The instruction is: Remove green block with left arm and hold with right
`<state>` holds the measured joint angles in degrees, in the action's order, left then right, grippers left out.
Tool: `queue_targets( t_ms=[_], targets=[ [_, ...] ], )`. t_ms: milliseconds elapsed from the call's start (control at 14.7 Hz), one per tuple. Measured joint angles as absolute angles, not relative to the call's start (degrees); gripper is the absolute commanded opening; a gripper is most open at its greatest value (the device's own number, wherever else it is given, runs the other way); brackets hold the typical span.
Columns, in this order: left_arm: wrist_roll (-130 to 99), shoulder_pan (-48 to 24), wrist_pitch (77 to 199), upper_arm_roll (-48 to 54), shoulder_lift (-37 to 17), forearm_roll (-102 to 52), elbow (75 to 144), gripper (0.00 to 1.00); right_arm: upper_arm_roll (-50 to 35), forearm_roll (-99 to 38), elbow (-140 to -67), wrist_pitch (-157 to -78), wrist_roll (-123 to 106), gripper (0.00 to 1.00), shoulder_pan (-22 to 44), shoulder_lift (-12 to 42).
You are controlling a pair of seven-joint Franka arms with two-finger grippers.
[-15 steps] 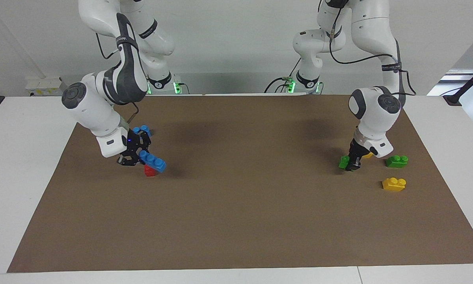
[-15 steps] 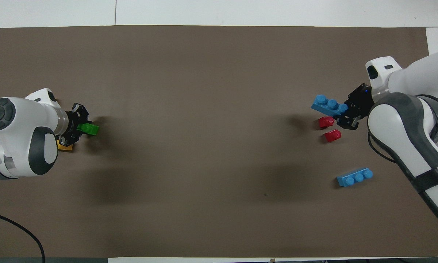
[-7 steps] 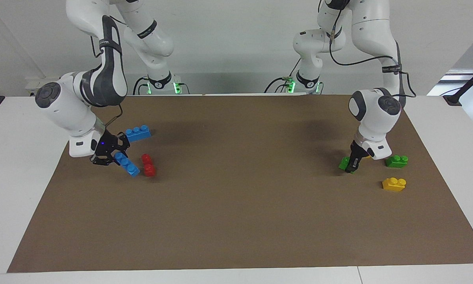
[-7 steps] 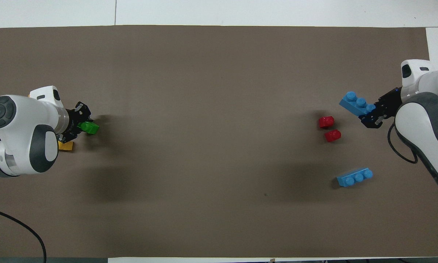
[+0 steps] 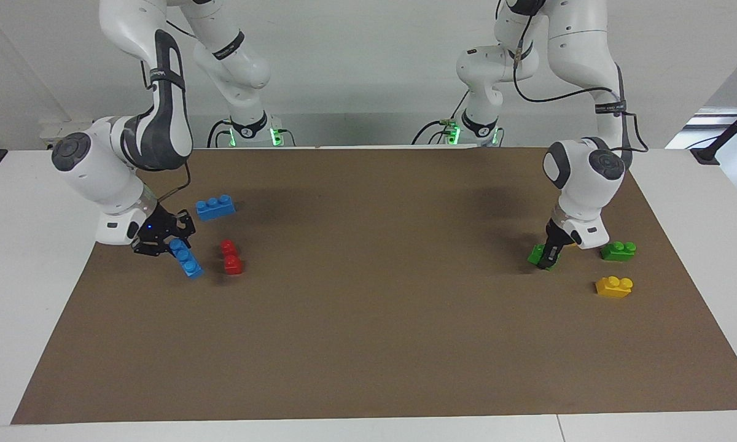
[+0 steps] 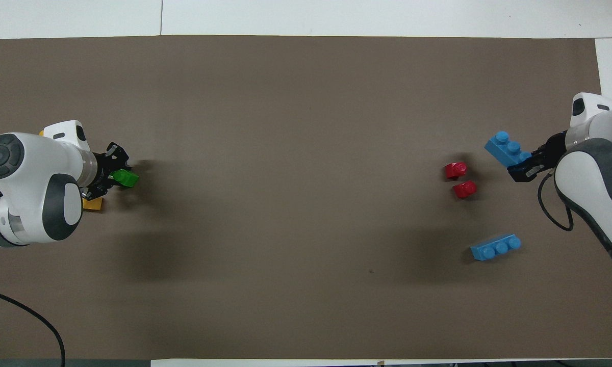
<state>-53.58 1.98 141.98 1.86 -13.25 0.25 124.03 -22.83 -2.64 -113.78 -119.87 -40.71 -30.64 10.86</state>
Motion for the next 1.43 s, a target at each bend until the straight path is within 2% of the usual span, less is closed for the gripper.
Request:
queue_targets(
  t_ms=[544,816,1427],
  targets=[
    [-53.5,2.1,140.4,1.8,-13.4,0.3,123.3,1.00,-22.9,-0.6,-120.1,-123.2,-31.8,0.00,-30.6,9.6],
    [-53.5,2.6,136.8,1.8,-11.3,0.3,122.5,1.00,-23.1,-0.6,-122.3,-124.5,-29.3,0.00,-30.5,8.5],
    [-53.4,2.6,130.0,2.2,-6.8,0.3,121.4,1.00,-23.1,-0.6,-124.5,-127.8,-29.1,0.00,-30.5,9.6]
  ],
)
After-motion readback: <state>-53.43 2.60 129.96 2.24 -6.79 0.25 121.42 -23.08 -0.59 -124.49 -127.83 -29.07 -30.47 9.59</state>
